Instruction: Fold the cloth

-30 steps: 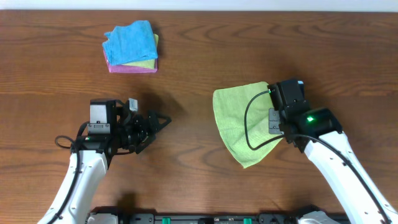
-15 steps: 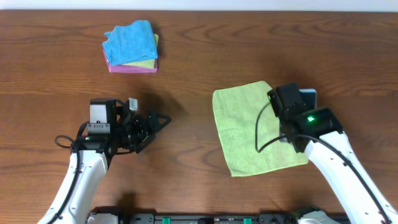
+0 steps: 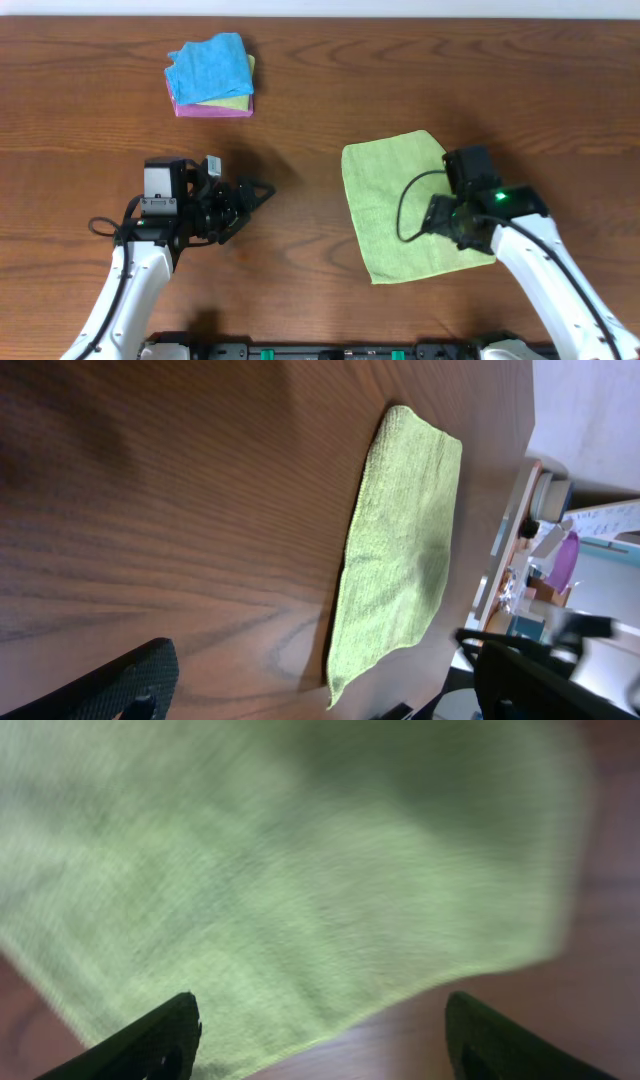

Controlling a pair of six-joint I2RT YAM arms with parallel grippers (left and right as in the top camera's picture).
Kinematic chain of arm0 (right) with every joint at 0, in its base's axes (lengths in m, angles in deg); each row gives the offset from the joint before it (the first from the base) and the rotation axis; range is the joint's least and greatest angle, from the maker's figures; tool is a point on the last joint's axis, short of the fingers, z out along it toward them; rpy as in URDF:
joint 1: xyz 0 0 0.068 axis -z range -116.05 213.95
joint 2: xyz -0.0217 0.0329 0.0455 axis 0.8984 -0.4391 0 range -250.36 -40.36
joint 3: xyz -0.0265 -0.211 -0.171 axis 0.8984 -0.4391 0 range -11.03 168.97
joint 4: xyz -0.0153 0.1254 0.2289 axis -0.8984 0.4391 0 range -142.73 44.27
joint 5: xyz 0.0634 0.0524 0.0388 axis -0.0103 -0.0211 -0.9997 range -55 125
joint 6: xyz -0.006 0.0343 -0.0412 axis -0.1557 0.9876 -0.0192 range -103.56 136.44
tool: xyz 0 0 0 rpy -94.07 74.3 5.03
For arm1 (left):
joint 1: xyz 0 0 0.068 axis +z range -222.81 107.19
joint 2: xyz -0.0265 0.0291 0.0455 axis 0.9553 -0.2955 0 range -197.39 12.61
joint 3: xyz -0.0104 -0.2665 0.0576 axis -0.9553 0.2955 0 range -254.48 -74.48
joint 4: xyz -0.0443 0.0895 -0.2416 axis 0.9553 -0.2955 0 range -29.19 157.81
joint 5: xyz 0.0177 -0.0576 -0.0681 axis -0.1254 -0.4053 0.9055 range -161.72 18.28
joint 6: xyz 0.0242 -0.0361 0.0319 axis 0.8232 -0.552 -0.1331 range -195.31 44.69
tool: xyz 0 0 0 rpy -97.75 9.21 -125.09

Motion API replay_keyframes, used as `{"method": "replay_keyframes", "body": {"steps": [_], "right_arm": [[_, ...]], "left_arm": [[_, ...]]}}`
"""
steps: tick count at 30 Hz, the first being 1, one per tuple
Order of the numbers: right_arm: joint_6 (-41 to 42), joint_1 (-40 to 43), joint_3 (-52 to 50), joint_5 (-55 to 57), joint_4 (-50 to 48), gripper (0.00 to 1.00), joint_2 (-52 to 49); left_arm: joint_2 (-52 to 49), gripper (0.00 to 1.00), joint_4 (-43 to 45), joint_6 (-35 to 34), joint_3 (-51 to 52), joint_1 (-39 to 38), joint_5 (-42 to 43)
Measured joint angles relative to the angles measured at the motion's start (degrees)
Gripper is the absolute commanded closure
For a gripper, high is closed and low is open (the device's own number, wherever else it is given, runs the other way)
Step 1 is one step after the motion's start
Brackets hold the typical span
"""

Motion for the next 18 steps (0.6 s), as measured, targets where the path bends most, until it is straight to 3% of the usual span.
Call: {"method": "replay_keyframes", "body": {"steps": [7, 13, 18], "right_arm": [[-8.2, -4.4, -3.6, -10.2, -5.4, 0.27, -2.3], [-10.0, -10.6, -3.6, -12.9, -8.0, 0.23, -6.0], [-10.3, -14.7, -3.6, -13.6, -8.5, 0.22, -9.1]], "left_arm": [[0.0, 0.04, 0.0, 1.5, 0.0, 0.0, 0.0], [0.0, 0.04, 0.0, 2.8, 0.0, 0.9, 0.1], [0.0, 0.04, 0.0, 4.1, 0.0, 6.0, 0.7]]}}
